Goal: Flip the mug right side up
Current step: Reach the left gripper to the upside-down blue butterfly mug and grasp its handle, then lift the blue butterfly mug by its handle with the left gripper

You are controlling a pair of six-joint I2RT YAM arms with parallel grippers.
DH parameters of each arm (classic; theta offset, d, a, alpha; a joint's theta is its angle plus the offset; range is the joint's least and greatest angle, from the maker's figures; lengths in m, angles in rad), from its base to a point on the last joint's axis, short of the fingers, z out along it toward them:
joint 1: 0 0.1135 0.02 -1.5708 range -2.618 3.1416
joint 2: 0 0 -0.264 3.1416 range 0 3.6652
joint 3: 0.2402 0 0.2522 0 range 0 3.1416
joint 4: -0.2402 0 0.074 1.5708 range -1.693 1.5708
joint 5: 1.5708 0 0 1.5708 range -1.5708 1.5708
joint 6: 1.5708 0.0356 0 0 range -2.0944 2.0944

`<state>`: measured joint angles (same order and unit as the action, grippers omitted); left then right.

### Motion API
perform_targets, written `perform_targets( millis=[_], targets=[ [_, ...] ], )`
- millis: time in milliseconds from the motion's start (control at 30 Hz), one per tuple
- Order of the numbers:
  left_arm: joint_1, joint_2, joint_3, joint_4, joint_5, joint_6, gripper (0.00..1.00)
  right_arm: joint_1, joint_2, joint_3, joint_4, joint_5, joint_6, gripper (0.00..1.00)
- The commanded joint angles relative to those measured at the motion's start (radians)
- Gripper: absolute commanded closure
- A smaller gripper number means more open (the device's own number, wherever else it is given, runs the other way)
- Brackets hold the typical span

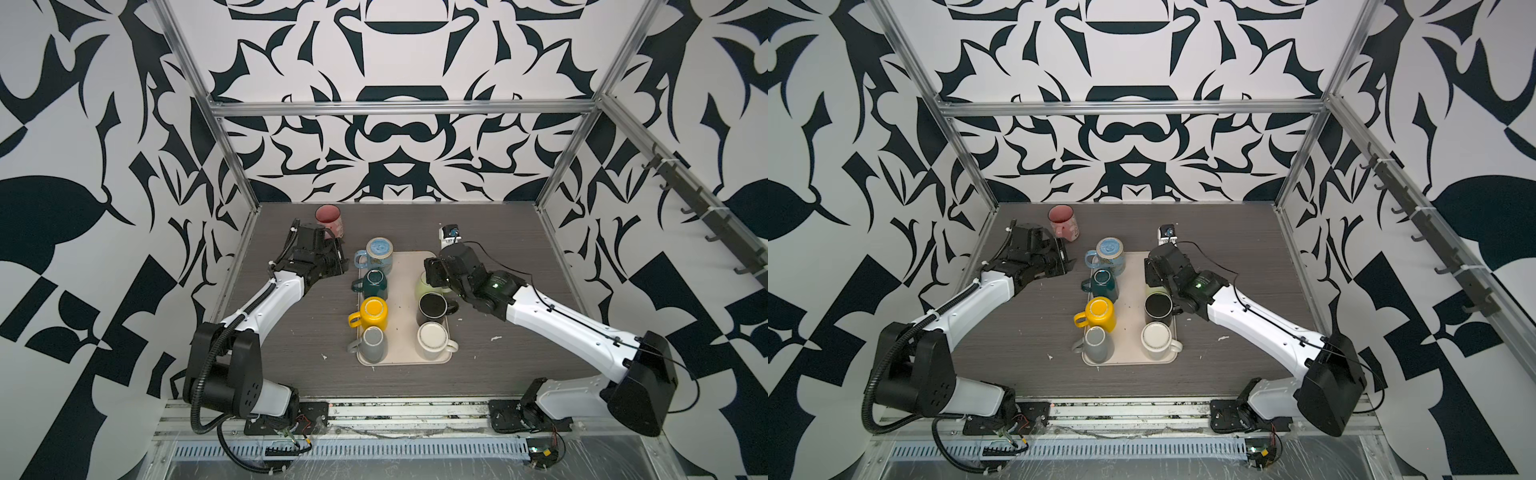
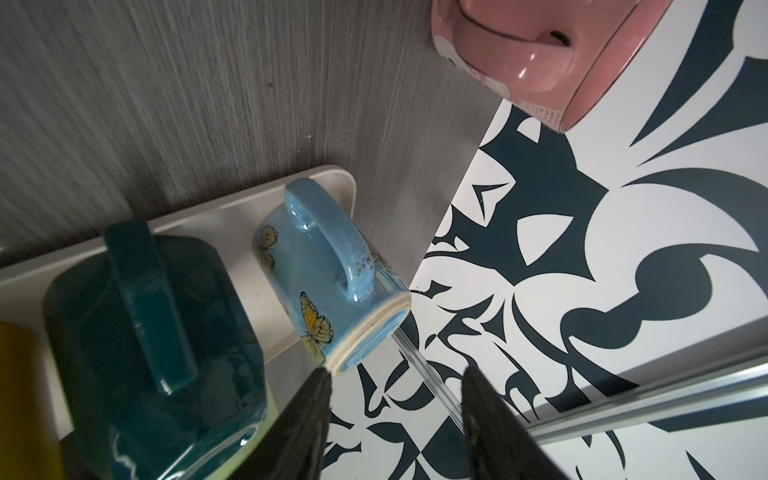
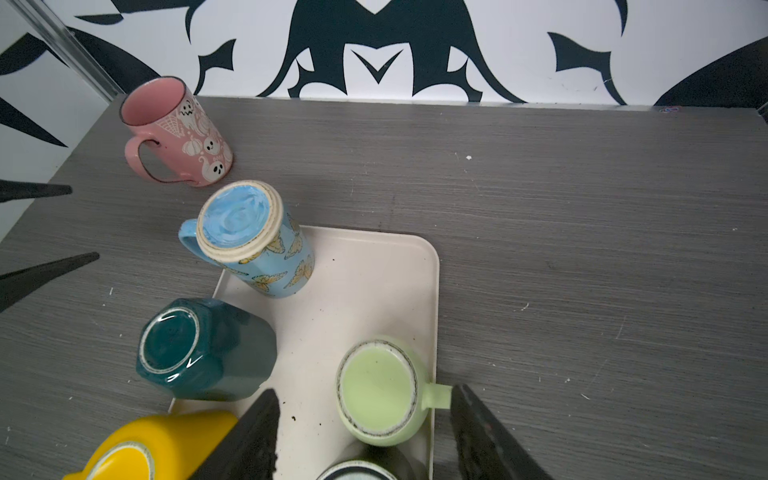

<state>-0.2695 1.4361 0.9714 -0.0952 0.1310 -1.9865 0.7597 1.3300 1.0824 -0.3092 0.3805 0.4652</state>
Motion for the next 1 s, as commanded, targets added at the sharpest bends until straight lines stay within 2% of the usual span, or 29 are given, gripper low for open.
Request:
perform_targets(
  millis=[0, 300, 967],
  targets=[
    [-0.006, 0.016, -0.005, 0.024, -0.017, -0.053, 0.46, -0.009, -0.008, 0.04, -0.009, 0.0, 0.008, 0.33],
    [-0.039, 0.066, 0.043, -0.005, -0.047, -0.09, 0.44, -0.038, 0.0, 0.03, 0.003, -0.038, 0.014, 0.33],
    [-0.078, 0.276, 0.167, 0.003, -0.101, -0.136, 0.42, -0.12, -0.058, -0.042, 0.016, -0.091, 0.02, 0.33]
  ],
)
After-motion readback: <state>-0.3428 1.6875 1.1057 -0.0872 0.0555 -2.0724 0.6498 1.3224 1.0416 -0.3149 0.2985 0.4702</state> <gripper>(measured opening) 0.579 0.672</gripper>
